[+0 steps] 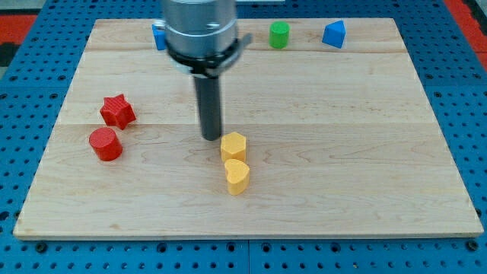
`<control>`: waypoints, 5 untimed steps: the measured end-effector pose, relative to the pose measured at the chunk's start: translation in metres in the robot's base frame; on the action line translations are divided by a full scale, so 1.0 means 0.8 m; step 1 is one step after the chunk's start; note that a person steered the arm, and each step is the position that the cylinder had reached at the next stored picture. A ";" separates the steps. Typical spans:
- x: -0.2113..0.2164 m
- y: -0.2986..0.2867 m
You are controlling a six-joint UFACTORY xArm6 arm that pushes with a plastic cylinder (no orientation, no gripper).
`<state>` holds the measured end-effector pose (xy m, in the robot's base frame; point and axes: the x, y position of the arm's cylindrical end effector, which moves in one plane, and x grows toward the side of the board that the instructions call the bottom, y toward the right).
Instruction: Move the yellow hexagon above to the yellow heart
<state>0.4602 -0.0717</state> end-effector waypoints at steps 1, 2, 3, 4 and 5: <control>0.036 -0.017; 0.076 0.009; 0.077 0.032; 0.077 0.030; 0.074 0.029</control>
<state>0.5191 -0.0481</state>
